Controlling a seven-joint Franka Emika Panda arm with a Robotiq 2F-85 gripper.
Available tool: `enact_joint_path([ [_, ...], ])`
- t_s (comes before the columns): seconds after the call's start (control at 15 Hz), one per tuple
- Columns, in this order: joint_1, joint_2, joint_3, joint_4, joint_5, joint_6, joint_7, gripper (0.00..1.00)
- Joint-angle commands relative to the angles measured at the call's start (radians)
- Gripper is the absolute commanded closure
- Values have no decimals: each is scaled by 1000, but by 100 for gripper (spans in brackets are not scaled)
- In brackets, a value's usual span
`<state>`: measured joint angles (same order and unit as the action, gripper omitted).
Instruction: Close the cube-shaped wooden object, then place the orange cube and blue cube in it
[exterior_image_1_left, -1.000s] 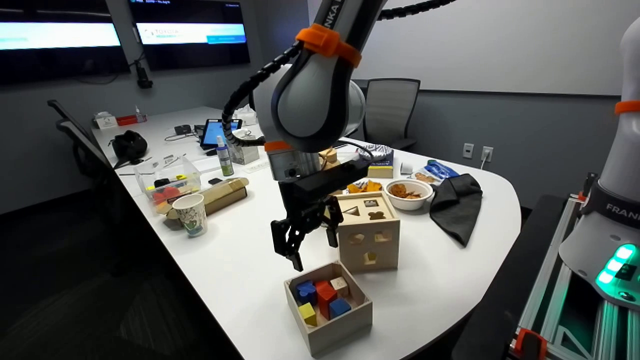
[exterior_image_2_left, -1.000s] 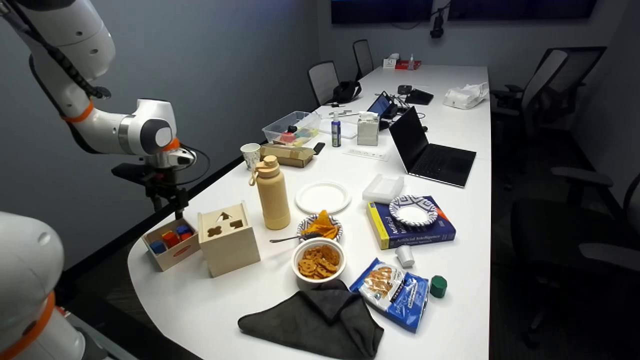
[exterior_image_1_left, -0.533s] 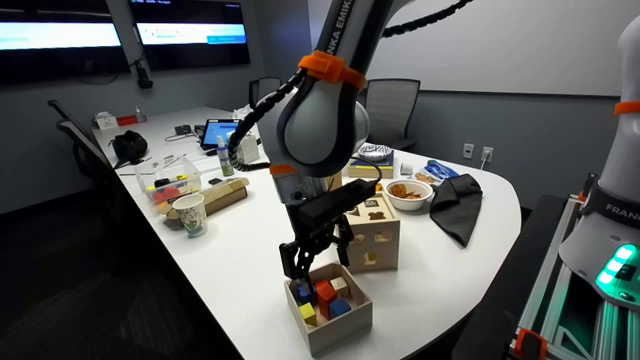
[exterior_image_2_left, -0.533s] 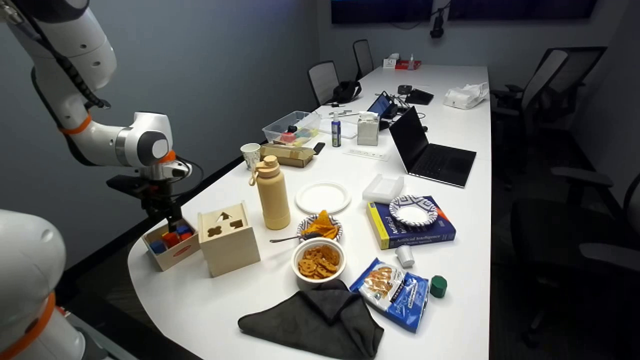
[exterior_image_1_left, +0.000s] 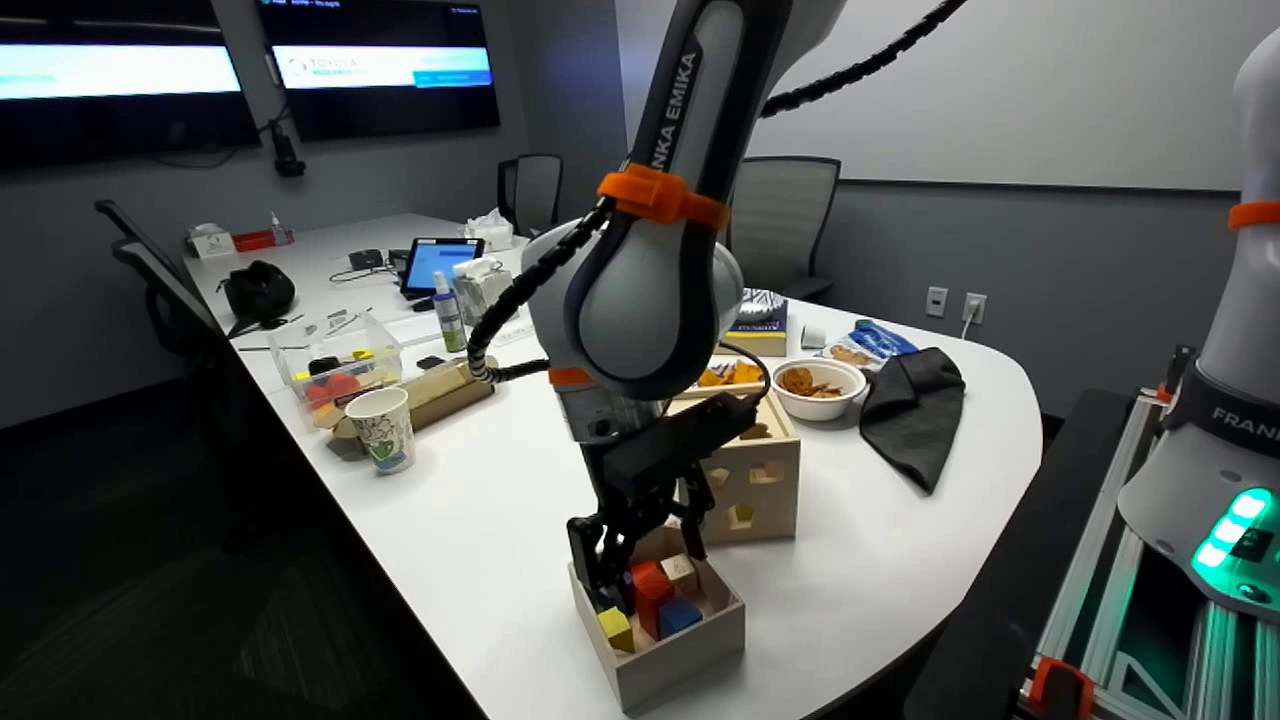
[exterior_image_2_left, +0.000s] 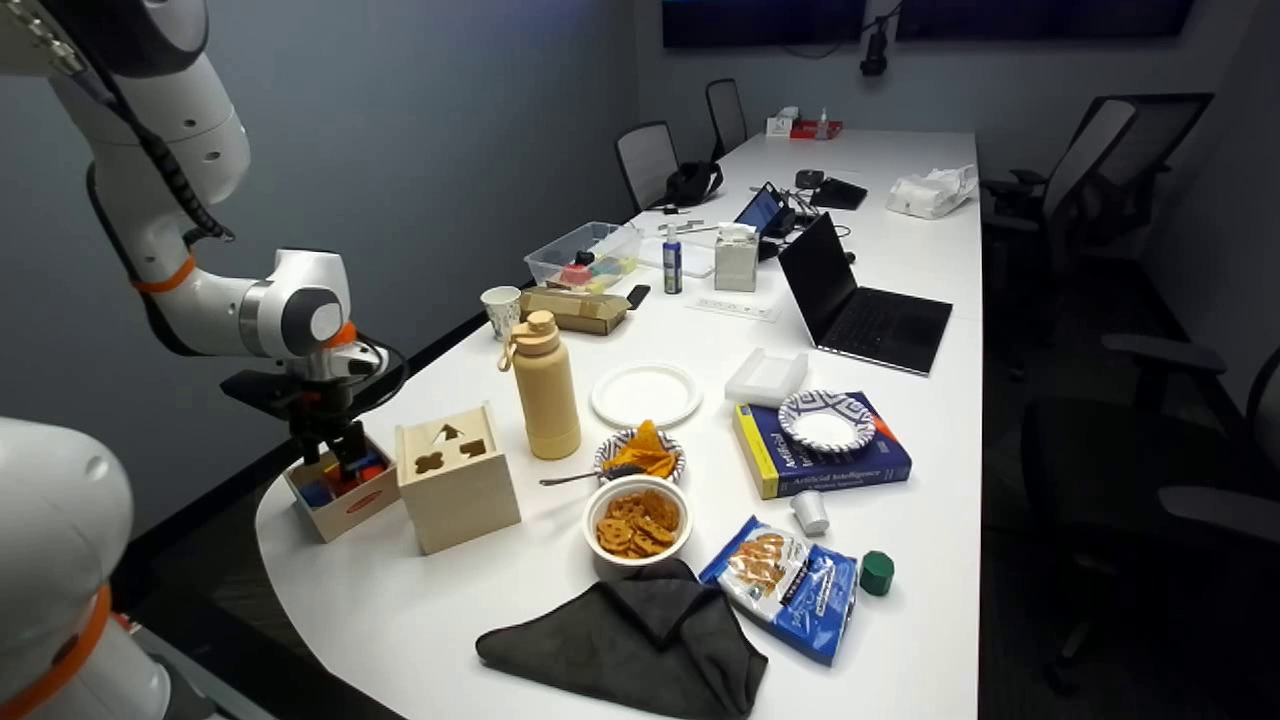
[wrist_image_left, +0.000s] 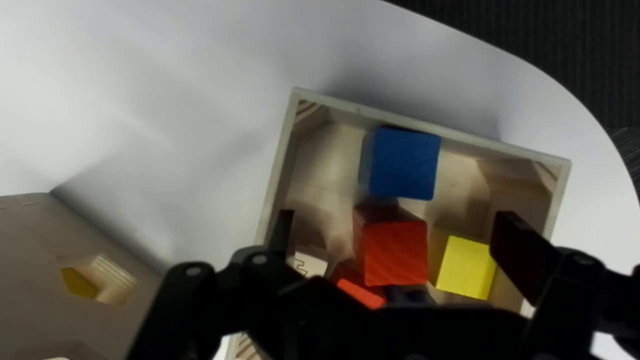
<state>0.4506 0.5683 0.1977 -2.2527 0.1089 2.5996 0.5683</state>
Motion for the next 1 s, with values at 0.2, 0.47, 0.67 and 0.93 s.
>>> enact_joint_path([
  [0.2,24,51,-15,42,18,28,14,1],
  [0.47,26,64,-16,53,21,28,16,40],
  [0.67,31,68,-20,57,20,27,24,64],
  [0.93,51,60,-37,55,9,19,56,92],
])
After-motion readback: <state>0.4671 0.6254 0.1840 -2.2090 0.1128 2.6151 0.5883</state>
